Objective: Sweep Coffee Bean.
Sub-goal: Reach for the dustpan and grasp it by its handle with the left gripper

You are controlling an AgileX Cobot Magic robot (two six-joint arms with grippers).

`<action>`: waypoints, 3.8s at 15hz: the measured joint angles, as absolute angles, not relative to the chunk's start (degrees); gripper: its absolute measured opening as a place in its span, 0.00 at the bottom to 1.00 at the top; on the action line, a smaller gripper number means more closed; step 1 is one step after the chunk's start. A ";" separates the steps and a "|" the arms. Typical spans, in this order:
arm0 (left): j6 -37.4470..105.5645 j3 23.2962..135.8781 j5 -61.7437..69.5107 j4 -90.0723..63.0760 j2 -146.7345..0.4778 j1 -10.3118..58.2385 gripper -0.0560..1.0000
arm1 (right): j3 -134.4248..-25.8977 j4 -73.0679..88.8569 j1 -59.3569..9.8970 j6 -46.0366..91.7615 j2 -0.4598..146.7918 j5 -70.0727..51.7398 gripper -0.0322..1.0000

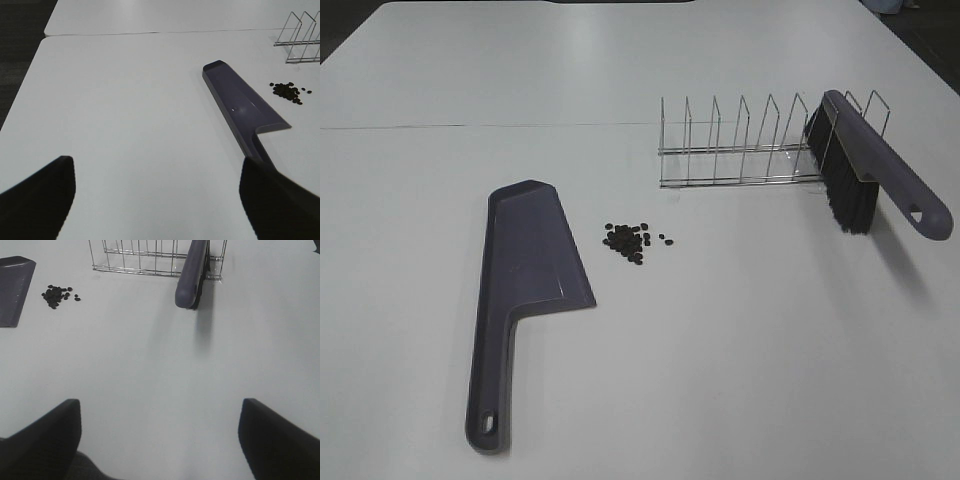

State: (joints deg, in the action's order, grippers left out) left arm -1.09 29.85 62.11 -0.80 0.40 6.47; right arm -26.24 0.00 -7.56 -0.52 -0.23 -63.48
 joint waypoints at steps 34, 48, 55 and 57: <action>-13.52 37.59 57.52 0.69 -52.02 6.47 0.82 | -26.24 0.00 -7.56 -0.52 -0.23 -63.48 0.76; -11.97 56.84 50.02 -8.48 -93.74 18.39 0.79 | -26.24 0.00 -7.56 -0.52 -0.23 -63.48 0.76; -17.76 62.57 47.27 -10.83 -111.10 31.86 0.77 | -26.24 0.00 -7.56 -0.52 -0.23 -63.48 0.76; -17.99 62.57 47.21 -11.52 -113.04 32.14 0.77 | -26.24 0.00 -7.56 -0.52 -0.23 -63.48 0.76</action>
State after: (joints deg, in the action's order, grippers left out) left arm -17.99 62.57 47.21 -11.52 -113.04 32.14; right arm -26.24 0.00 -7.56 -0.52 -0.23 -63.48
